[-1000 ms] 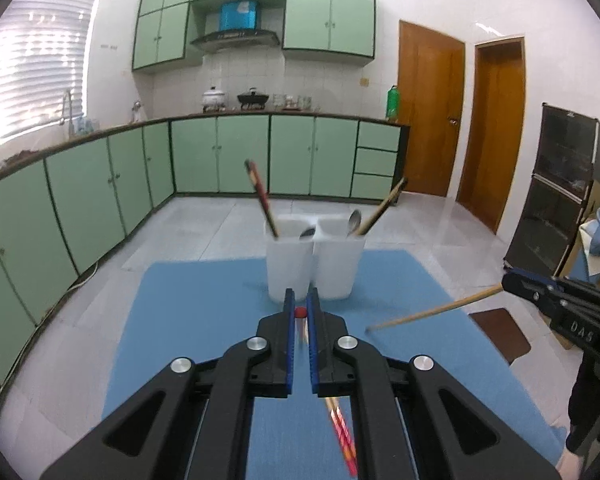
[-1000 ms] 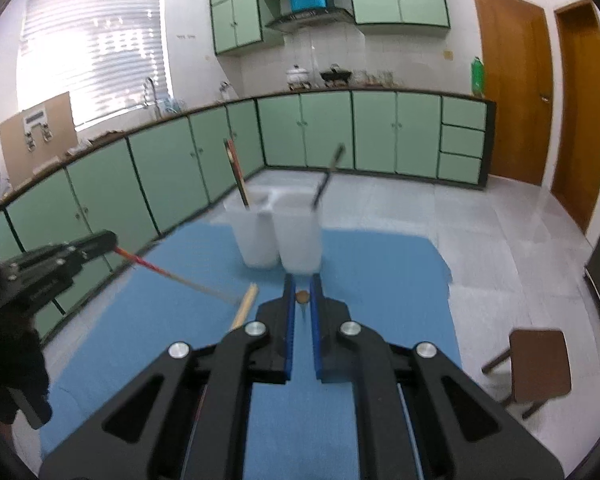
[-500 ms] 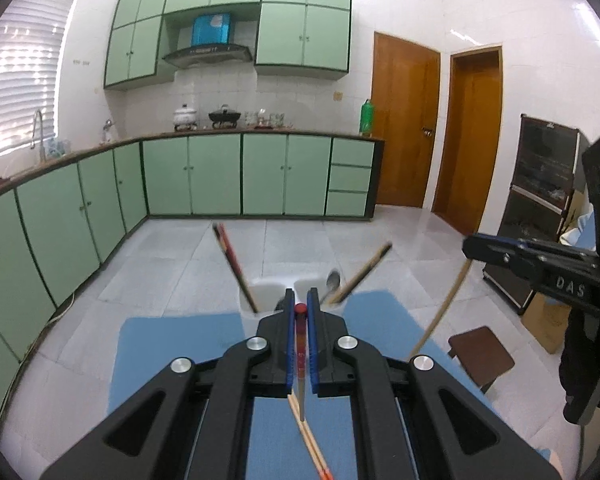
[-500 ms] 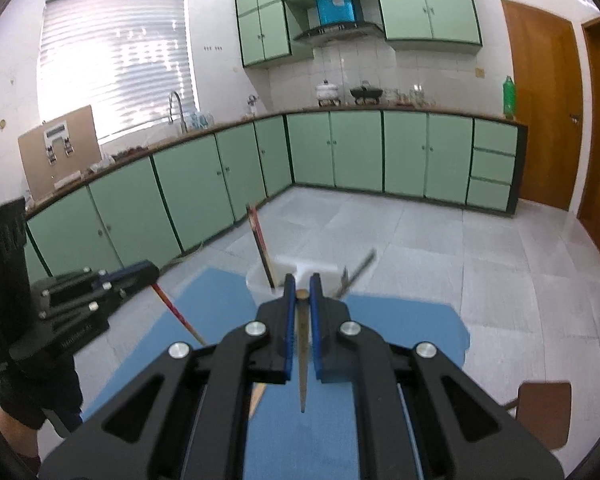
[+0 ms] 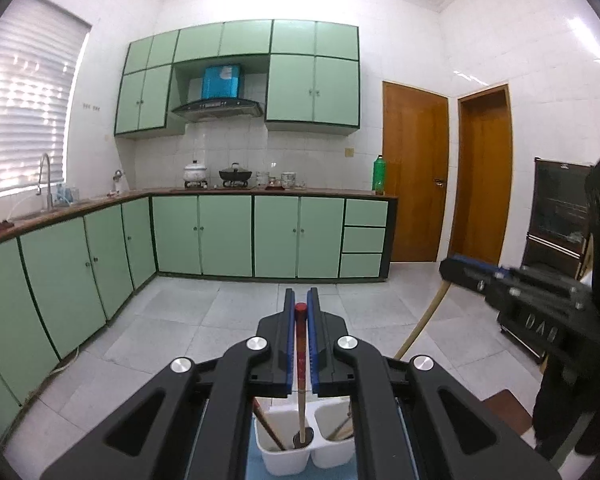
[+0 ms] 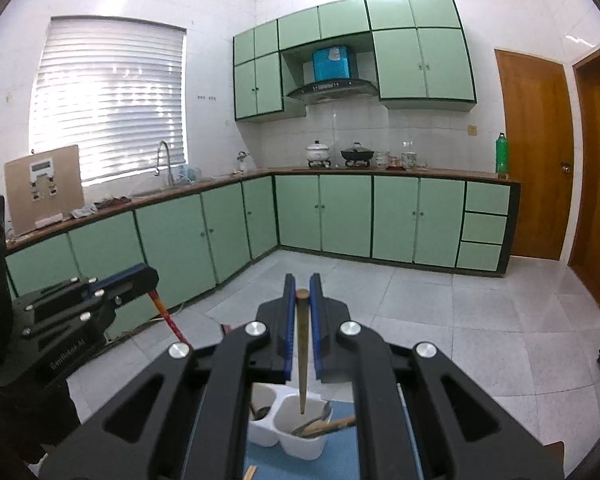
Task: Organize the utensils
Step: 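Lift both held chopsticks and drop them into the white holder, then bring both open tools back down over the last red-patterned chopsticks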
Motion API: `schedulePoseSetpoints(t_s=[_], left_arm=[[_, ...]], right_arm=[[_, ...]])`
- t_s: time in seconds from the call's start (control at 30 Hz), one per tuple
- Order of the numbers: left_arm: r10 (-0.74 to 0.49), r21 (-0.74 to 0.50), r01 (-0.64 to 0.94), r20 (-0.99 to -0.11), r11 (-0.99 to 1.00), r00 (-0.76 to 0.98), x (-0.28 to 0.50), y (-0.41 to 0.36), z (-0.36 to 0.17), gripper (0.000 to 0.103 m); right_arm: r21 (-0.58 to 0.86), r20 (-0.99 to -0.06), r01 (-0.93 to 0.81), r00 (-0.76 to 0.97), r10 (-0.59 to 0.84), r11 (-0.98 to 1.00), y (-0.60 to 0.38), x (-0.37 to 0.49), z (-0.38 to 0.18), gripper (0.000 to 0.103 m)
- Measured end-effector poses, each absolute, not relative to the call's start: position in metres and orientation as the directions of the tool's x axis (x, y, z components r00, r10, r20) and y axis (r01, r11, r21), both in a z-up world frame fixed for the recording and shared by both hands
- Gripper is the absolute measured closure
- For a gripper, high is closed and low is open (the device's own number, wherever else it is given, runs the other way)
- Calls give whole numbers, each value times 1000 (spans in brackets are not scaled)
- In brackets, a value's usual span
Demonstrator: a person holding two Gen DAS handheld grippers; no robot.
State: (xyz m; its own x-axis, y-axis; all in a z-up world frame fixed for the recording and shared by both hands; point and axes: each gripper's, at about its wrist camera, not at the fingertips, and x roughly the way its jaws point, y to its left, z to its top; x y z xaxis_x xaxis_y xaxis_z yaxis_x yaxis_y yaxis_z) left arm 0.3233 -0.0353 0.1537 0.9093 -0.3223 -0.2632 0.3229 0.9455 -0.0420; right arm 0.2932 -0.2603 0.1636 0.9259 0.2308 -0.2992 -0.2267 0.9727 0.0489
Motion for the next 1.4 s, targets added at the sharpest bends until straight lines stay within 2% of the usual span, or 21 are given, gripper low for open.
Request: schedulePoseSetpoints(t_s=[0.17,0.23,0.27,0.3,0.4,0.47,0.53,0.6,0.73,0.8,0.93,1.07,1.23,1.4], left_arm=[[-297,-32,304,-330,952,896,353,-40,121,97],[-286,-20,299,-355,954,890,359,-42,109,91],[-279,-12,296,-368,955,887,361,-43,104,85],[-276,-8,294,-374,956,886,362,-43,101,78],[-267,3,290,-381,957,885,357,-42,94,68],[-269,-9,287,-375,958,887,353,-38,96,63],[-264,-13,279,-365,960,893,345,-33,99,57],[-253,-2,269,-347,963,903,328,-28,100,46],[-235,16,256,-344,966,909,291,-20,92,32],[-245,-3,262,-363,965,899,270,-16,79,21],[-280,-72,276,-425,958,861,235,-8,39,17],[-248,-95,232,-511,968,823,203,-2,-18,16],[-171,-75,160,-626,984,760,181,5,-84,16],[-121,-34,133,-675,991,728,168,11,-113,16]], right_arm=[[89,-400,-221,885,238,971,-263,329,121,97],[106,-433,-224,867,248,969,-263,336,106,93],[109,-442,-225,861,250,968,-264,338,101,92],[108,-448,-226,858,251,968,-260,337,96,89],[109,-457,-211,857,237,971,-260,330,88,62],[102,-442,-192,870,217,976,-264,320,89,60],[87,-425,-160,887,182,983,-271,308,93,43],[75,-408,-128,901,148,989,-278,294,94,36],[45,-387,-93,916,103,995,-290,257,86,16],[38,-387,-91,917,98,995,-293,235,74,12],[54,-437,-97,892,110,994,-290,190,29,7],[83,-516,-90,848,120,992,-277,155,-24,7],[109,-613,-83,779,133,991,-247,122,-84,7],[136,-683,-90,713,159,987,-220,106,-122,7]])
